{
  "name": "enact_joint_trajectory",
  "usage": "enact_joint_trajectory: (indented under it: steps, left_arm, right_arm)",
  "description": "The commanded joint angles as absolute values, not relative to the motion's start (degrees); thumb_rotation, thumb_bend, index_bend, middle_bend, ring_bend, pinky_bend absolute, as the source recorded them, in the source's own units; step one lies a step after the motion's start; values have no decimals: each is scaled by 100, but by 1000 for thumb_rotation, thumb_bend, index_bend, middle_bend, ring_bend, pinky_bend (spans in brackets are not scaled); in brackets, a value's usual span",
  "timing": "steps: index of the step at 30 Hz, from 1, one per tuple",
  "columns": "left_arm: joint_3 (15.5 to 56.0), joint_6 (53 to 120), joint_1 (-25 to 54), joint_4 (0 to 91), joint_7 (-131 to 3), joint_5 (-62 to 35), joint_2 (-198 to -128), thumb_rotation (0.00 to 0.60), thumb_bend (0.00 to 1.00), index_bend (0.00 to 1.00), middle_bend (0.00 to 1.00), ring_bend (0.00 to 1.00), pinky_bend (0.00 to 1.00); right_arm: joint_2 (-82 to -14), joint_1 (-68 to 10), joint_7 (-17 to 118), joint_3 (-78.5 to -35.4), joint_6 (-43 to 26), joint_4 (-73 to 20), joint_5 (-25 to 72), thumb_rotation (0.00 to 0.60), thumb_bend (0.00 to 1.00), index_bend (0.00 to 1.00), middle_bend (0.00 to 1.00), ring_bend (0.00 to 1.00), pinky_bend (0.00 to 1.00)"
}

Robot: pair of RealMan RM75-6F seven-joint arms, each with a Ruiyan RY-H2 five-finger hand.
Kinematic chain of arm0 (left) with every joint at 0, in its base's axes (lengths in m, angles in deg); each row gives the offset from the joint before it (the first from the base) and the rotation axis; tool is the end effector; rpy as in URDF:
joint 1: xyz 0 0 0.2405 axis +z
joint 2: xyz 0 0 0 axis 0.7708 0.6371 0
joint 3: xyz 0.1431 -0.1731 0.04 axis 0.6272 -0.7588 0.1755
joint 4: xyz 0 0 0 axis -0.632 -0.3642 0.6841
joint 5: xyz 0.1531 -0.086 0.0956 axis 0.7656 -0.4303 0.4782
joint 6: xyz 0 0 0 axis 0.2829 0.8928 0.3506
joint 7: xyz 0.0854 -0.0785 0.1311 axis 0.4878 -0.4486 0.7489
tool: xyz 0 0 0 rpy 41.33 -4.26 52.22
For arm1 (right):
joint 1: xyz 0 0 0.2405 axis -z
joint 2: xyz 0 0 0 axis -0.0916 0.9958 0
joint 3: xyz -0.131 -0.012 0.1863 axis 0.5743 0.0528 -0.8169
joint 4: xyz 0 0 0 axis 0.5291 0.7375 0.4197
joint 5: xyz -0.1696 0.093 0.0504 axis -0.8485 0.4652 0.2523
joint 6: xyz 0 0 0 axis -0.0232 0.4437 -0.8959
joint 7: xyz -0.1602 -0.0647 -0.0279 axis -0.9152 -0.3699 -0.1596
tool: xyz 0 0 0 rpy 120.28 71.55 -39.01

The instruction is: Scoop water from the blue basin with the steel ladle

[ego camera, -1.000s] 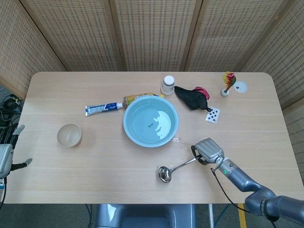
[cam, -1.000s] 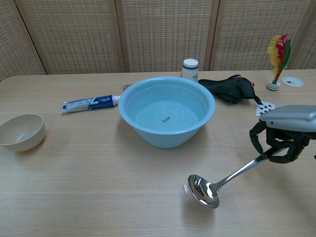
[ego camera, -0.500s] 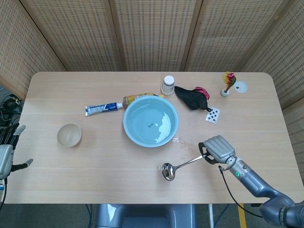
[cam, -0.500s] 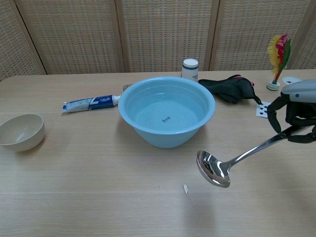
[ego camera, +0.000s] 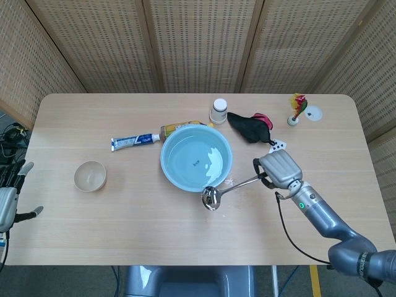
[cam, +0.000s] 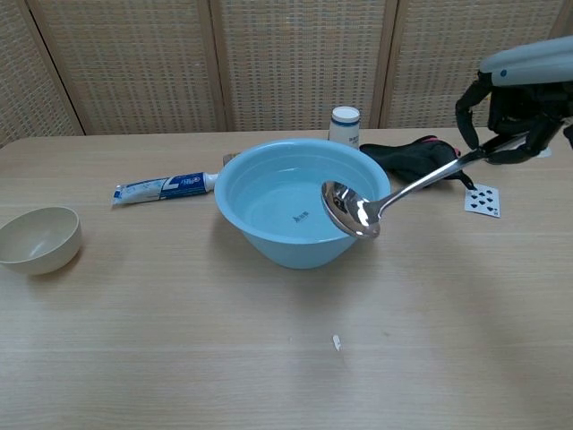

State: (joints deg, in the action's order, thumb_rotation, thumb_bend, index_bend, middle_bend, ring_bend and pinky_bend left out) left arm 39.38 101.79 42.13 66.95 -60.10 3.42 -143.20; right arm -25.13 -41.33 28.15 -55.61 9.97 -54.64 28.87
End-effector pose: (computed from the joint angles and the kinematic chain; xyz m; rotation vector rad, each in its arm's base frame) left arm -0.2893 0.2309 0.1554 -1.3627 -0.9346 -0.8054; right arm -0.1251 -0.3584 0.0824 1.9621 -0.8517 0.7225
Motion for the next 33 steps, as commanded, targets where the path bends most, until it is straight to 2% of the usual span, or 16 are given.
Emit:
enact_joint_trajectory:
  steps: [1,8,15,23,33]
  left_arm:
    - [3924,10153,4200,6683,-6034,308,-14316,600,0,0,0,0,0]
    - [3884,10095,4179,6658,-6118,226,-14281,600,0,0,0,0,0]
    - [3835,9937,4133,6585,-6212,52,-14271,600,0,0,0,0,0]
    - [3792,9683,4055,6488,-6354,-143,-14260,600,0,0,0,0,0]
    - [3764,9622,4040,6386,-6365,-269,-14283,600,0,0,0,0,0]
  right_arm:
    - [-2836,-4921,1606,-5816,737,-5421,4392,600,716,809,949,980,1000]
    - [-3808,-5833,160,-5832,-114,-4752,6040,600,717,815,950,980,1000]
    - [-4856,-6363,-697,-5857,-749,-3678,6741,600,719,824,953,980,1000]
    - [-5774,-6676,-1382,-5751,-1082,-2560,6707,600,721,830,955,980,1000]
    - [-6617,-6762,-1952,-5497,-951,-1373,6290,600,722,836,958,982,1000]
